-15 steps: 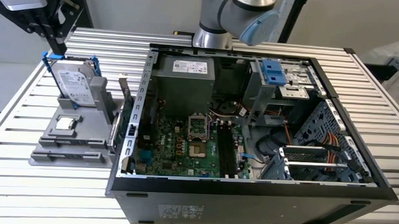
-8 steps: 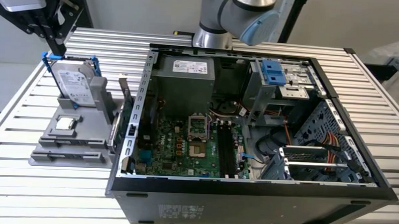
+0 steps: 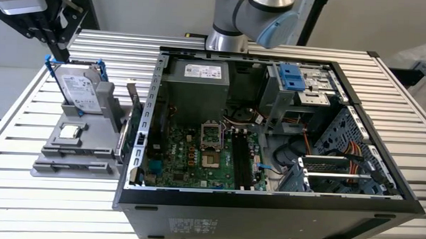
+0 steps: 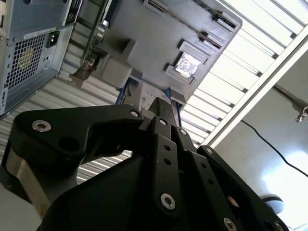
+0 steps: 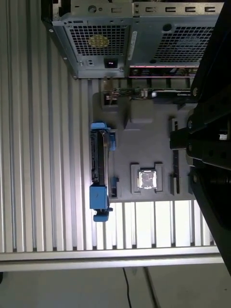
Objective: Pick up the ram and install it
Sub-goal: 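Reach for the ram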
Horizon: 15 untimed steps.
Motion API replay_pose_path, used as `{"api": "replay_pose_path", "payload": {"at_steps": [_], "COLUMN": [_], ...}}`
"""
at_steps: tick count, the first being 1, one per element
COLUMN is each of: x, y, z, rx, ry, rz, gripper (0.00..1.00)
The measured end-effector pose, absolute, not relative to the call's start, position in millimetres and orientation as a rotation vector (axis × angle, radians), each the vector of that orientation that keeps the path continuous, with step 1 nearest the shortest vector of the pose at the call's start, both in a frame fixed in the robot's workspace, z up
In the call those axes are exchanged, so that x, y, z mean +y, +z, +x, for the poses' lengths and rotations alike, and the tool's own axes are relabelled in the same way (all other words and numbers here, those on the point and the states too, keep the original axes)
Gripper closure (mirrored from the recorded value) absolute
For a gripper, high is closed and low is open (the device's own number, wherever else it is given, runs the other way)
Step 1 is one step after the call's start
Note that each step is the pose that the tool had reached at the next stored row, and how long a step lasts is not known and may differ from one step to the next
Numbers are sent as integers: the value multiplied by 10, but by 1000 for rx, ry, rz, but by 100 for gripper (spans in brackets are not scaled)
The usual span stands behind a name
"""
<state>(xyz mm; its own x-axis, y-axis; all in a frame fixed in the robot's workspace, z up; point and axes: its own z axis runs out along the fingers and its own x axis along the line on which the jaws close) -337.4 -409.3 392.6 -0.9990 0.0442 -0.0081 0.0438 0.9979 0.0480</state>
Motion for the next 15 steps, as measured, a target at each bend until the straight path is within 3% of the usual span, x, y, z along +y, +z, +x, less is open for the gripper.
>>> {"api": "replay_pose_path", "payload": {"at_steps": [15], "x": [-4136], "y": [3926], "z": [-3374], "rx": [3131], "ry": [76], "rz": [69], "gripper": [100]}}
